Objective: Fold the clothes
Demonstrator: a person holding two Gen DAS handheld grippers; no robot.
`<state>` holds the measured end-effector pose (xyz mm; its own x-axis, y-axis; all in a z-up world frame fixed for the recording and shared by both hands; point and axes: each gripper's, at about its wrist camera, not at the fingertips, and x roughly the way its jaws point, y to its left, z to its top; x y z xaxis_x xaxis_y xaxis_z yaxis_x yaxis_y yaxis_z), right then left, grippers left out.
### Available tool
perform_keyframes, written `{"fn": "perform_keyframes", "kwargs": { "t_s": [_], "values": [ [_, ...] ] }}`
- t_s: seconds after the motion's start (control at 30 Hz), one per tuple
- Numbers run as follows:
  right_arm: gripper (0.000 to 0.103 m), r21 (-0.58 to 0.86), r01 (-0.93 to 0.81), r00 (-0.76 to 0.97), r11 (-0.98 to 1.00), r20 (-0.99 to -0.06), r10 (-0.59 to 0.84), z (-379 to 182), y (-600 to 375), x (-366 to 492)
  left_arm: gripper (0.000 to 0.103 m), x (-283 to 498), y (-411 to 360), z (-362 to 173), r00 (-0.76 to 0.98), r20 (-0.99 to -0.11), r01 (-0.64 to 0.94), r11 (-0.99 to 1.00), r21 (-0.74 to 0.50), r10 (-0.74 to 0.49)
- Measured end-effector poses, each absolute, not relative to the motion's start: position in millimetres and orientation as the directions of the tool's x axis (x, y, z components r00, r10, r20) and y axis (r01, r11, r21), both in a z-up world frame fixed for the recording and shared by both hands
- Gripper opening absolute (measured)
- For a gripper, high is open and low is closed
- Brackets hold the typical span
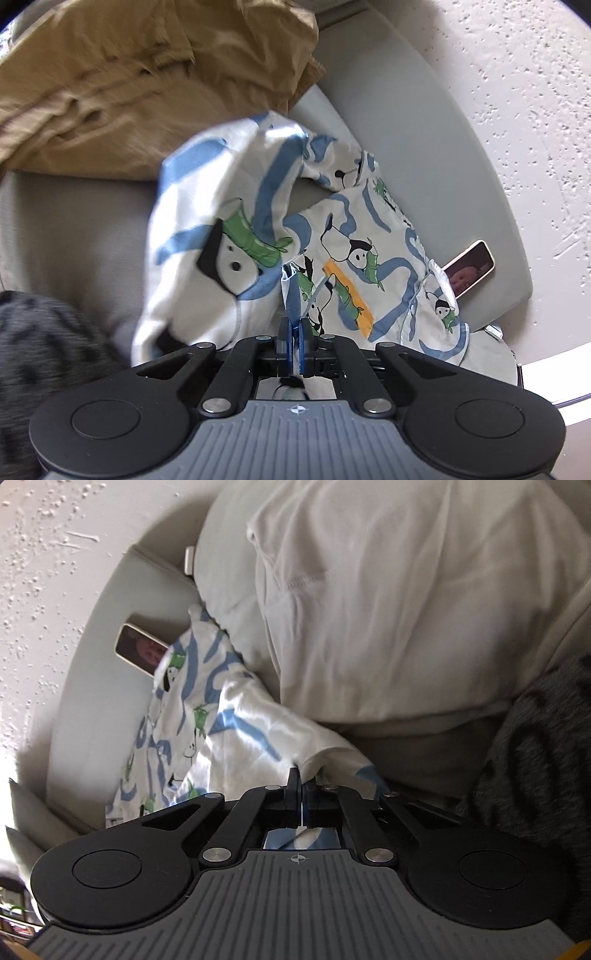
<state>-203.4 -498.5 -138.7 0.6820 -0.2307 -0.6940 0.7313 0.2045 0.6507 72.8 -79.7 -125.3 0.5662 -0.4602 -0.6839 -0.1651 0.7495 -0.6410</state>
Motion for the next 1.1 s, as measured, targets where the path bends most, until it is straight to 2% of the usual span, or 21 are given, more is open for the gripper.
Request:
{"fn": "perform_keyframes", "kwargs": {
  "t_s": [0.17, 0.2, 0.23, 0.27, 0.3, 0.33, 0.4, 0.47, 0.53, 0.63, 0.77, 0.83, 0.97, 1.03, 1.07, 1.1],
  "values": [
    [0.003, 0.669, 0.717, 0.697, 0.197, -0.683, -0.217, -135, -501, -210, 0.002, 58, -72, -128, 0.524, -0.719, -0.158, 0.778, -0.609, -0.456],
    [0.004, 0.667, 0.718, 0.696, 0.198, -0.687, -0.210, -135, -499, -210, 0.004, 57, -72, -131, 0.504, -0.733, -0.161, 0.783, -0.601, -0.458],
    [0.012, 0.669, 0.718, 0.696, 0.191, -0.691, -0.197, -135, -498, -210, 0.013, 55, -72, -132, 0.490, -0.743, -0.162, 0.789, -0.592, -0.456],
    [0.014, 0.672, 0.717, 0.697, 0.183, -0.694, -0.181, -134, -496, -211, 0.019, 52, -72, -131, 0.491, -0.745, -0.152, 0.797, -0.585, -0.453],
    [0.023, 0.676, 0.715, 0.699, 0.177, -0.698, -0.160, -133, -494, -213, 0.019, 49, -72, -130, 0.491, -0.746, -0.142, 0.804, -0.577, -0.449],
    [0.040, 0.679, 0.712, 0.701, 0.179, -0.699, -0.141, -131, -491, -216, 0.023, 45, -72, -128, 0.493, -0.748, -0.130, 0.813, -0.568, -0.444],
    [0.044, 0.681, 0.705, 0.707, 0.196, -0.699, -0.112, -126, -484, -222, 0.032, 37, -72, -118, 0.495, -0.750, -0.093, 0.831, -0.548, -0.439],
    [0.044, 0.669, 0.708, 0.699, 0.226, -0.710, -0.091, -120, -475, -228, 0.047, 29, -71, -110, 0.496, -0.749, -0.057, 0.845, -0.532, -0.439],
    [0.047, 0.657, 0.707, 0.694, 0.261, -0.715, -0.082, -113, -466, -235, 0.054, 22, -69, -102, 0.497, -0.757, -0.022, 0.865, -0.501, -0.425],
    [0.054, 0.659, 0.703, 0.692, 0.268, -0.721, -0.039, -106, -455, -244, 0.056, 13, -64, -94, 0.473, -0.773, 0.027, 0.884, -0.467, -0.423],
    [0.058, 0.645, 0.708, 0.668, 0.288, -0.744, 0.022, -93, -442, -256, 0.061, 4, -56, -92, 0.369, -0.804, 0.094, 0.879, -0.467, -0.466],
    [0.066, 0.617, 0.717, 0.644, 0.325, -0.764, 0.028, -85, -435, -263, 0.061, -3, -58, -91, 0.322, -0.813, 0.169, 0.875, -0.454, -0.485],
    [0.068, 0.530, 0.716, 0.572, 0.454, -0.818, 0.053, -73, -422, -264, 0.061, -19, -73, -90, 0.271, -0.827, 0.320, 0.856, -0.406, -0.493],
    [0.069, 0.535, 0.645, 0.582, 0.545, -0.807, 0.103, -73, -411, -251, 0.061, -23, -80, -95, 0.222, -0.823, 0.329, 0.834, -0.442, -0.524],
    [0.066, 0.544, 0.599, 0.591, 0.587, -0.795, 0.135, -74, -405, -242, 0.061, -25, -83, -98, 0.197, -0.820, 0.333, 0.823, -0.460, -0.538],
    [0.050, 0.553, 0.550, 0.598, 0.626, -0.784, 0.168, -76, -399, -233, 0.061, -27, -87, -99, 0.181, -0.818, 0.338, 0.816, -0.469, -0.546]
  ]
}}
